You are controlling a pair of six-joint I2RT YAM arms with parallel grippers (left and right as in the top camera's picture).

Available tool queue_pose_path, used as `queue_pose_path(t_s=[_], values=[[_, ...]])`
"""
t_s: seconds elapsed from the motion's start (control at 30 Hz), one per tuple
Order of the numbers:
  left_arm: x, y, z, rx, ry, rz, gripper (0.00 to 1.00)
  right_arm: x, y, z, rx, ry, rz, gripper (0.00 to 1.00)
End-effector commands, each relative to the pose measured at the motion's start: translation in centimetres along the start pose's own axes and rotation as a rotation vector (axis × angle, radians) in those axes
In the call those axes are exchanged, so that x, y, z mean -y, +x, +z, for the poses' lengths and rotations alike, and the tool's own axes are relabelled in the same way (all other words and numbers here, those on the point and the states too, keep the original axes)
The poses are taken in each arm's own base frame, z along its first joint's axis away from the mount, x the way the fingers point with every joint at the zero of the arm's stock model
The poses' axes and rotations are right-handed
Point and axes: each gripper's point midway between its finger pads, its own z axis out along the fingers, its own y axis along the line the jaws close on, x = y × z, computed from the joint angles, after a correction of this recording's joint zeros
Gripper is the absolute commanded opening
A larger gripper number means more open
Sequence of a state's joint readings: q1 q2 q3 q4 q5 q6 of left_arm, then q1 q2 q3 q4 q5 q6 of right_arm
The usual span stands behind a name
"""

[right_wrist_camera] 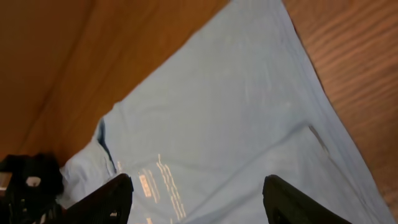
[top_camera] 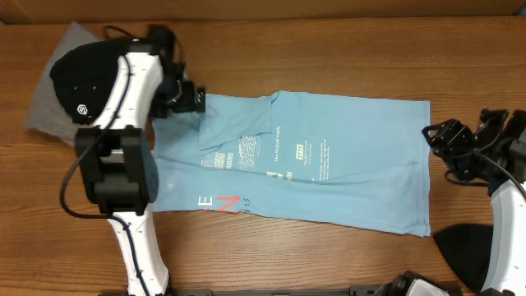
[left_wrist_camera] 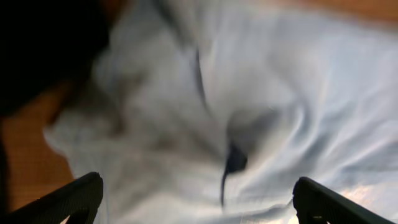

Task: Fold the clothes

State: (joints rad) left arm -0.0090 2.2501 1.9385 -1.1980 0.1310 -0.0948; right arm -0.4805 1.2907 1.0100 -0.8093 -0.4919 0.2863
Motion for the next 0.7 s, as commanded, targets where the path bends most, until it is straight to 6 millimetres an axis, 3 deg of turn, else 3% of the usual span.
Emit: queue_pose_path(t_s=[0.0, 0.13, 0.23, 0.43, 0.5, 0.67], values=[[2.3, -1.7, -0.5, 0.053, 0.207, 0.035, 1.00, -1.0, -1.4, 0.6, 0.023, -0.026, -0.008, 0.70], [2.5, -3.5, -0.7, 0.134, 0.217, 0.081, 0.87, -1.7, -2.1, 3.7, -0.011, -0.037, -0.044, 0.70], [2.0, -4.7, -0.4, 0.181, 0.145, 0.097, 0.80, -1.6, -3.8, 6.6, -0.011, -0.005, -0.070, 0.70], [1.3, -5.7, 1.2, 0.205, 0.039, 0.112, 0.86, -0.7, -8.8, 10.8, 0.116, 0.022, -0.125, 0.73], [1.5, -5.6, 1.5, 0.198, 0.040, 0.115, 0.86, -0.2, -9.7, 12.0, 0.143, 0.021, -0.136, 0.73], [1.4, -5.3, 1.6, 0.185, 0.036, 0.113, 0.85, 3.4, -10.4, 15.7, 0.168, 0.118, -0.122, 0.71]])
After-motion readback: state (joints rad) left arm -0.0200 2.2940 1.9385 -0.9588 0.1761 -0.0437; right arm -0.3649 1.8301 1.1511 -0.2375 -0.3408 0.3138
